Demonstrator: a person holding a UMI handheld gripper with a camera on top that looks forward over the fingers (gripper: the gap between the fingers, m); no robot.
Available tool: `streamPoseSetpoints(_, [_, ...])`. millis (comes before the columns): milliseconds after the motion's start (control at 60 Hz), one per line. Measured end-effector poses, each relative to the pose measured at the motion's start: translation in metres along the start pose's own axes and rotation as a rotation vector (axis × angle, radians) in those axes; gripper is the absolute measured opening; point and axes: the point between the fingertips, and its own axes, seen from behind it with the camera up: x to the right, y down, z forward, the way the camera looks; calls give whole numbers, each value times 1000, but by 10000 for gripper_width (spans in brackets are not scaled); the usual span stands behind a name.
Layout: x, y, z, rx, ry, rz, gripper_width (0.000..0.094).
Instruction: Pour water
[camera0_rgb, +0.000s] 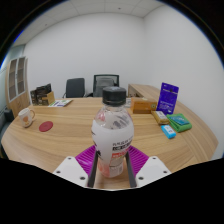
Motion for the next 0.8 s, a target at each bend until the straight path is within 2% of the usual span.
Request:
streamPoseSetpoints(200, [0,-2,2,25,13,26,348])
streamPoseSetpoints(217, [0,-2,2,27,16,22,310])
streamPoseSetpoints(400, [5,-9,1,26,82,-24,309])
streamPoseSetpoints(617, [-16,-86,-6,68,229,-179,308])
streamPoseSetpoints(800, [-71,-183,-10,120,442,-505,307])
